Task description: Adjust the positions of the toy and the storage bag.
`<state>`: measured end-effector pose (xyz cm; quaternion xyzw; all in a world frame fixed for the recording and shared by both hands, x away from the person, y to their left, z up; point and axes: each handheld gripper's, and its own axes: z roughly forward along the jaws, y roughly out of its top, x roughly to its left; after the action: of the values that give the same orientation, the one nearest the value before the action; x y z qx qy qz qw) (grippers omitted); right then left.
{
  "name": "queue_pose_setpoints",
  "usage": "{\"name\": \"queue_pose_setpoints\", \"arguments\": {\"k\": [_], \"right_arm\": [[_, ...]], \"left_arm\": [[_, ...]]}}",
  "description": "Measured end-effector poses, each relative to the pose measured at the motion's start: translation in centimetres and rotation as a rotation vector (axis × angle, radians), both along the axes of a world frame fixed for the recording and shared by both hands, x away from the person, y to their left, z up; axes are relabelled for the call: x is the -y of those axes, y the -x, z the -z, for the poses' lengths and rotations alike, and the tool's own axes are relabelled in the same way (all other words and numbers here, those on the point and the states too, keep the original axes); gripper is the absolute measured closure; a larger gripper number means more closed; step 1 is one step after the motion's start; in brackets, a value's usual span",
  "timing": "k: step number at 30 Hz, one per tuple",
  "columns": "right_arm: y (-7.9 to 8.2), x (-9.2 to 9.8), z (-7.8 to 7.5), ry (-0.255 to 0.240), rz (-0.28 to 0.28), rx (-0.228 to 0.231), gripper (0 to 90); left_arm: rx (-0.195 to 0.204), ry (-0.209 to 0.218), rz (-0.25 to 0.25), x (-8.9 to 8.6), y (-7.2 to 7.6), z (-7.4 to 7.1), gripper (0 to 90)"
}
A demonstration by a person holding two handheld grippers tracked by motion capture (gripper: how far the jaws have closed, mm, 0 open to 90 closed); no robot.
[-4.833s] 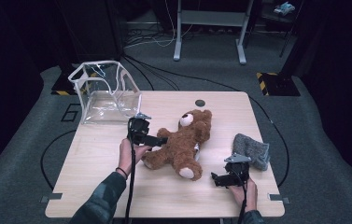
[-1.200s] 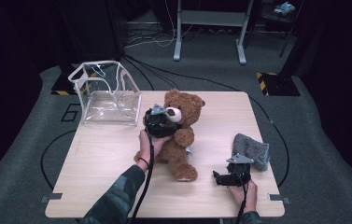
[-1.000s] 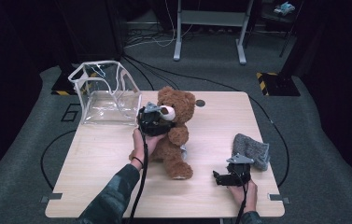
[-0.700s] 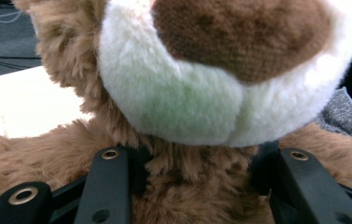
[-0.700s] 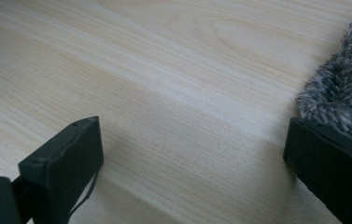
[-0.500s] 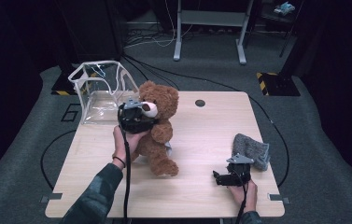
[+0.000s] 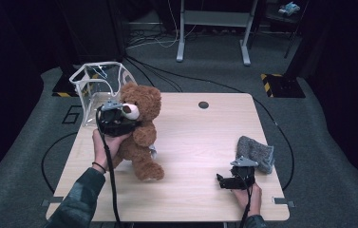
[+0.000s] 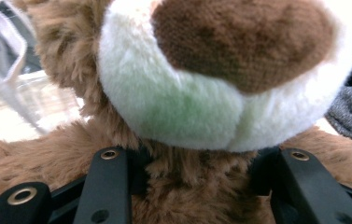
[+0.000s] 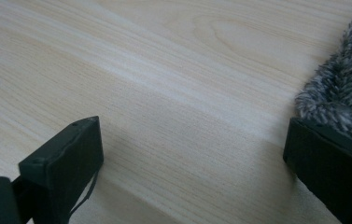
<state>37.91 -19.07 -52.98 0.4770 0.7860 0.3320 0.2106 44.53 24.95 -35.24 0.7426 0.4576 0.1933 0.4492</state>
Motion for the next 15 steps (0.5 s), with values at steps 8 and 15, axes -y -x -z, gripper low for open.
{"name": "queue_pose_setpoints", "arguments": {"k": [8, 15], "right_arm": [[0.0, 0.0, 0.0, -0.001, 0.001, 0.001, 4.1], [0.0, 0.0, 0.0, -0.004, 0.002, 0.0, 4.2]], "left_arm": [[-0.012, -0.014, -0.021, -2.3, 1.0, -0.4, 54.8], [-0.029, -0.028, -0.05, -4.2, 2.2, -0.6, 54.9]]}}
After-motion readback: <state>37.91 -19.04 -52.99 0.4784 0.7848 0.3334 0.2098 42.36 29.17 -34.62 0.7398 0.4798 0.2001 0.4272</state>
